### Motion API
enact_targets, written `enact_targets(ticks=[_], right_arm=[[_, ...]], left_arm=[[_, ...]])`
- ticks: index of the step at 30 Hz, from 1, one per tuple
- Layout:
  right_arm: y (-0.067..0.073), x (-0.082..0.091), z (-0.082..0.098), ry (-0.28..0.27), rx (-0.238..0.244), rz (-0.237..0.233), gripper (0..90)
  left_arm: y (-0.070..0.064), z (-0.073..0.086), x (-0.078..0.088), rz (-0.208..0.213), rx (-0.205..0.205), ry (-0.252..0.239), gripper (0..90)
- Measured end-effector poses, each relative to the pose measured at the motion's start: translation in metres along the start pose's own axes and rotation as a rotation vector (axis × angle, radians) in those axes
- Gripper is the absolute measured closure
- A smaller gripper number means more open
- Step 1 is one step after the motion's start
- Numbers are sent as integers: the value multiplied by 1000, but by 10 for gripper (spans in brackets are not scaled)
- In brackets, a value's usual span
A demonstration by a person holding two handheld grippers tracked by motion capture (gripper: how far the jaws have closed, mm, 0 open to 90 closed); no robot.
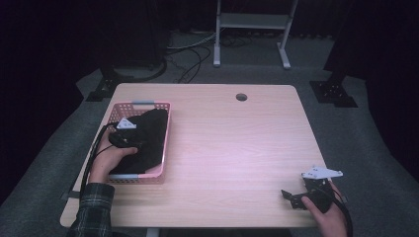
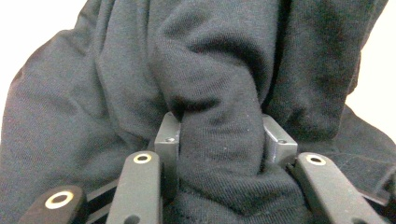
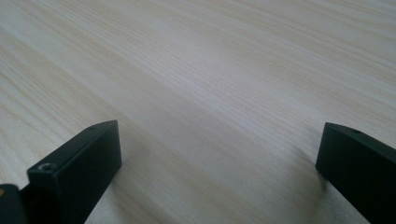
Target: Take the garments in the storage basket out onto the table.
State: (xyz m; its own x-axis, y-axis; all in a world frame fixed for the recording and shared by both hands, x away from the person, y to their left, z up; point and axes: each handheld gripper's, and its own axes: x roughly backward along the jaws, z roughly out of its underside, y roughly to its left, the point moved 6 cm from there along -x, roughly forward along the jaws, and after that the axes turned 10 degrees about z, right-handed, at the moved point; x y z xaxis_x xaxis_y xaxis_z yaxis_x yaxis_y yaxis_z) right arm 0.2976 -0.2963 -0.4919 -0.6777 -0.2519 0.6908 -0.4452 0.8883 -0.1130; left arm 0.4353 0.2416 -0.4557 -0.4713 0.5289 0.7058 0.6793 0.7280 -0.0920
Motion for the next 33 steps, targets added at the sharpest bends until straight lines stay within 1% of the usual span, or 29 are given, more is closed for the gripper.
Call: enact_targets(ticks=[6, 8, 11, 15, 21, 23, 26, 29, 33], right_arm=[[0, 0, 0, 0, 0, 0, 0], [0, 0, 0, 0, 0, 0, 0], [0, 0, 0, 0, 0, 0, 0], [0, 0, 0, 0, 0, 0, 0], [0, 0, 0, 0, 0, 0, 0], [0, 0, 0, 0, 0, 0, 0], [0, 0, 0, 0, 0, 0, 0], [0, 0, 0, 0, 0, 0, 0], [0, 0, 0, 1, 0, 0, 0]], left_arm=[[1, -1, 4, 11, 19, -2, 628], [2, -2, 5, 11, 40, -3, 635], [1, -4, 8, 18, 53, -6, 643], [1, -7, 14, 32, 73, -29, 653], [2, -12, 24, 44, 91, -89, 655], [2, -15, 28, 56, 94, -111, 657], [1, -19, 36, 59, 91, -148, 658], [1, -24, 45, 50, 89, -183, 658], [1, -27, 52, 61, 85, -222, 658]])
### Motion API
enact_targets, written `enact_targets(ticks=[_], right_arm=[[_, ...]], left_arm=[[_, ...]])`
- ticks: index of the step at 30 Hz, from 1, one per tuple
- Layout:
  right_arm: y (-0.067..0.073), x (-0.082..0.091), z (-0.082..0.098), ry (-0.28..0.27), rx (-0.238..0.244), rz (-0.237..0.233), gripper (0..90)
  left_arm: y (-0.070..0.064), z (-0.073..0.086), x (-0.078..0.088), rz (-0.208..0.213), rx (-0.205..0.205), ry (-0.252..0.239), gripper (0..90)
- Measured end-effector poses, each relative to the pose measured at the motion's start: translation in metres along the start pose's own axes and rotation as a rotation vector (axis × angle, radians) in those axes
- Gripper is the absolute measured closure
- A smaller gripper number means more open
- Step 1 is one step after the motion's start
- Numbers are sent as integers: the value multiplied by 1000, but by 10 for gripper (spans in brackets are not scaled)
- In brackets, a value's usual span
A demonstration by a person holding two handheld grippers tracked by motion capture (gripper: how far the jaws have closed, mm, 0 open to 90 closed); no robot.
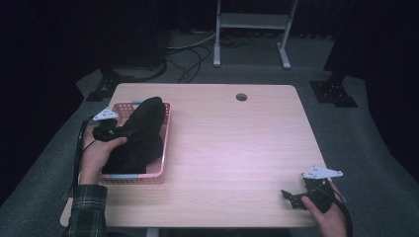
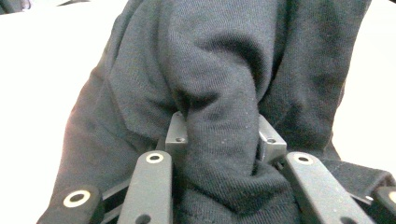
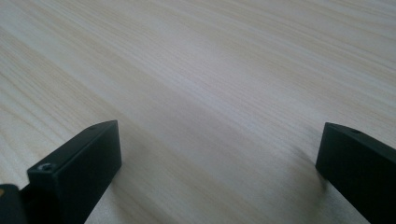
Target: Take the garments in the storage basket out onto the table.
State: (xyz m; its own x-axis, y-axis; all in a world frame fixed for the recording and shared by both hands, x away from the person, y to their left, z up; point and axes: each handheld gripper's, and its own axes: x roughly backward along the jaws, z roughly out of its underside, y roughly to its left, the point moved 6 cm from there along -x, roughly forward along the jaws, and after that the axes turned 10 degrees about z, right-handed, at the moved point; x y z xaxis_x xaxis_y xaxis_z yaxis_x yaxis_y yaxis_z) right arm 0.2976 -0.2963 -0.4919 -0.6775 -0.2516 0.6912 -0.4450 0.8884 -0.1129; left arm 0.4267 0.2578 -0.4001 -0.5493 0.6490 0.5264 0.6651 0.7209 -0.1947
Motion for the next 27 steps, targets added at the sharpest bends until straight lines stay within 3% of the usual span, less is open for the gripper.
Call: enact_targets(ticks=[7, 15, 27], right_arm=[[0, 0, 0, 0, 0, 0, 0], [0, 0, 0, 0, 0, 0, 0], [0, 0, 0, 0, 0, 0, 0]], left_arm=[[-1, -7, 10, 3, 1, -59, 659], [-7, -20, 24, 4, -24, -120, 664], [-19, -35, 37, 48, -45, -195, 669]])
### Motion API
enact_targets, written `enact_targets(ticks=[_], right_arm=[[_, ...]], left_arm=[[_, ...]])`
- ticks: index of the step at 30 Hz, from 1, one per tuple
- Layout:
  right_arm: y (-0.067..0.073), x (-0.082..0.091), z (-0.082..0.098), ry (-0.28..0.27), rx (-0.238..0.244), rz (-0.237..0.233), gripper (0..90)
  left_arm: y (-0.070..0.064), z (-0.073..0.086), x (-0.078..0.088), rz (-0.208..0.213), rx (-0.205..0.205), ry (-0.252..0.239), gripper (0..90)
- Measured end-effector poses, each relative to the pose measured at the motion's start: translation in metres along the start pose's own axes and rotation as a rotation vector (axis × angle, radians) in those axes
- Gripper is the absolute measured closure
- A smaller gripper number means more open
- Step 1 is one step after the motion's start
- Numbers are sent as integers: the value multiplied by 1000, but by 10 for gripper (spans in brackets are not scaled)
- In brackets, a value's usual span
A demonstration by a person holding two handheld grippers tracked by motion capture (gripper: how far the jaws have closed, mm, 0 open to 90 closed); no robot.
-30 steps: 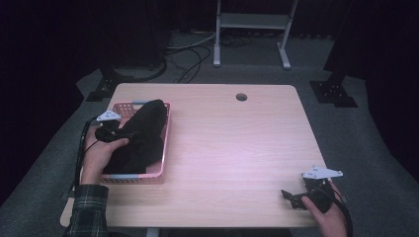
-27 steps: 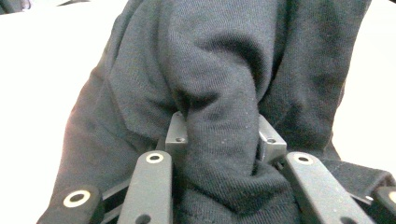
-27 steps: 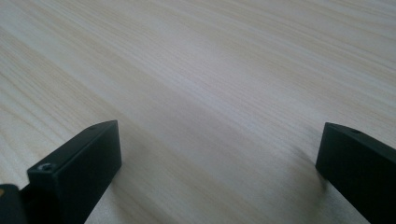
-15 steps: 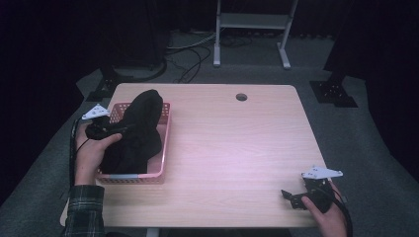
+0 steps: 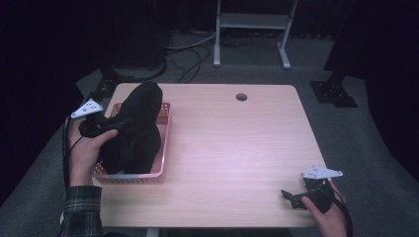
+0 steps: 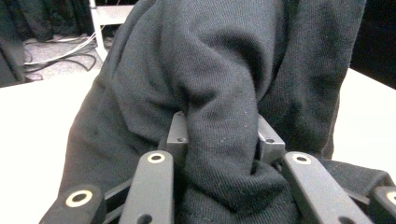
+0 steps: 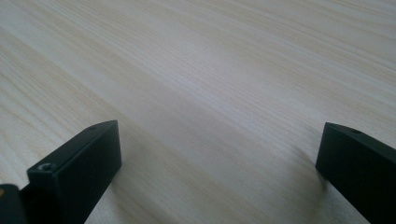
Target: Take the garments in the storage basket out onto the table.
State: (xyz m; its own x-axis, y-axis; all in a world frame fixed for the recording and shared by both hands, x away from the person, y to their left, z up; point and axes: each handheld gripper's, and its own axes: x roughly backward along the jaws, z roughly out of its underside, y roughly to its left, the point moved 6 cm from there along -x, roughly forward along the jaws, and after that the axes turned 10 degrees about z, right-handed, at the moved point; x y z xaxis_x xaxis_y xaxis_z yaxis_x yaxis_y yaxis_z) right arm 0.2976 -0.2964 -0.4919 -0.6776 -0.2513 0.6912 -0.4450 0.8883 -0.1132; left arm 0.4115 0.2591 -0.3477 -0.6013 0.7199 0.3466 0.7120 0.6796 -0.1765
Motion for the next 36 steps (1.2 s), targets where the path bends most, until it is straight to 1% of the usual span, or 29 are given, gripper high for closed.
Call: enact_targets(ticks=[7, 10, 12, 17, 19, 25, 31, 36], right_arm=[[0, 0, 0, 0, 0, 0, 0], [0, 0, 0, 0, 0, 0, 0], [0, 0, 0, 0, 0, 0, 0], [0, 0, 0, -1, 0, 0, 0], [0, 0, 0, 0, 0, 0, 0], [0, 0, 0, -1, 1, 0, 0], [0, 0, 0, -2, 2, 0, 0], [0, 0, 0, 0, 0, 0, 0]], left_arm=[[-7, -12, 2, 13, -16, -26, 670], [-10, -18, 4, 34, -11, -36, 670], [-12, -22, 4, 44, -14, -46, 670], [-16, -32, 5, 45, -21, -70, 671], [-18, -36, 6, 52, -30, -80, 671], [-28, -48, 6, 66, -44, -121, 671], [-36, -57, 0, 93, -47, -138, 671], [-41, -62, -11, 131, -23, -156, 673]])
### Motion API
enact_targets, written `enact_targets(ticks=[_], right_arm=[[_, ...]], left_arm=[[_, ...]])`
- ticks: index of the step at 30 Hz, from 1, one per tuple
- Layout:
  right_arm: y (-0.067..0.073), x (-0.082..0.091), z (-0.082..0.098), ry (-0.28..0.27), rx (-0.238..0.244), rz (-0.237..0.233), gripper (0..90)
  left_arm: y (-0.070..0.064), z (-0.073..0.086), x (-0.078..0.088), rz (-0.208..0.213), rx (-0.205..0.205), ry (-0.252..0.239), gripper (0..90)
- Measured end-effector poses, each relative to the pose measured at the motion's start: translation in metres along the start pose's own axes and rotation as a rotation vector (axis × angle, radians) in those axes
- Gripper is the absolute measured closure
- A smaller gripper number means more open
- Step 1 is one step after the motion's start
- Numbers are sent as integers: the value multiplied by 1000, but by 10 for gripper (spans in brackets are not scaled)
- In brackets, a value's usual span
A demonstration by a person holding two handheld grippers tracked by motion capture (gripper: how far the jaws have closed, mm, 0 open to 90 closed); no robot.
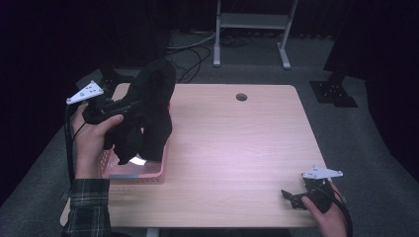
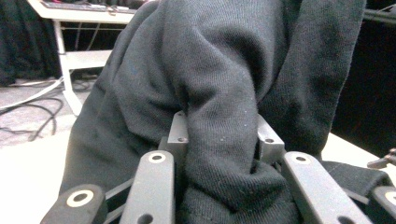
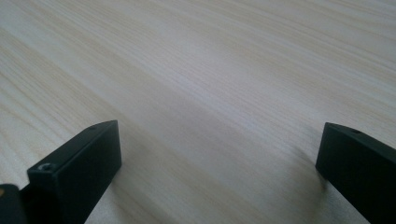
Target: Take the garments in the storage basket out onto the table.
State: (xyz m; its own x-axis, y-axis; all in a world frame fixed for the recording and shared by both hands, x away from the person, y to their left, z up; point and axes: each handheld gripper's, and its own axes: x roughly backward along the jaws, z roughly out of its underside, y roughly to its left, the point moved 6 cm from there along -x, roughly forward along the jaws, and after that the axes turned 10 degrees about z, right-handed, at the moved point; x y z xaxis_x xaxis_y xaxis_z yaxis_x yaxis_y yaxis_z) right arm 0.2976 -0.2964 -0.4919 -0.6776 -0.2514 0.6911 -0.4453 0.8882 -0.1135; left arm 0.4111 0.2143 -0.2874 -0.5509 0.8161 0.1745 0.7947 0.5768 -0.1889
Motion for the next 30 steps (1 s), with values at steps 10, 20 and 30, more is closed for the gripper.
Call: enact_targets(ticks=[10, 20, 30], right_arm=[[0, 0, 0, 0, 0, 0, 0], [0, 0, 0, 0, -1, 0, 0], [0, 0, 0, 0, 0, 0, 0]], left_arm=[[-13, -11, -18, 45, 5, -8, 678], [-30, -17, -43, 101, 12, -9, 680], [-48, -20, -72, 136, 22, 3, 680]])
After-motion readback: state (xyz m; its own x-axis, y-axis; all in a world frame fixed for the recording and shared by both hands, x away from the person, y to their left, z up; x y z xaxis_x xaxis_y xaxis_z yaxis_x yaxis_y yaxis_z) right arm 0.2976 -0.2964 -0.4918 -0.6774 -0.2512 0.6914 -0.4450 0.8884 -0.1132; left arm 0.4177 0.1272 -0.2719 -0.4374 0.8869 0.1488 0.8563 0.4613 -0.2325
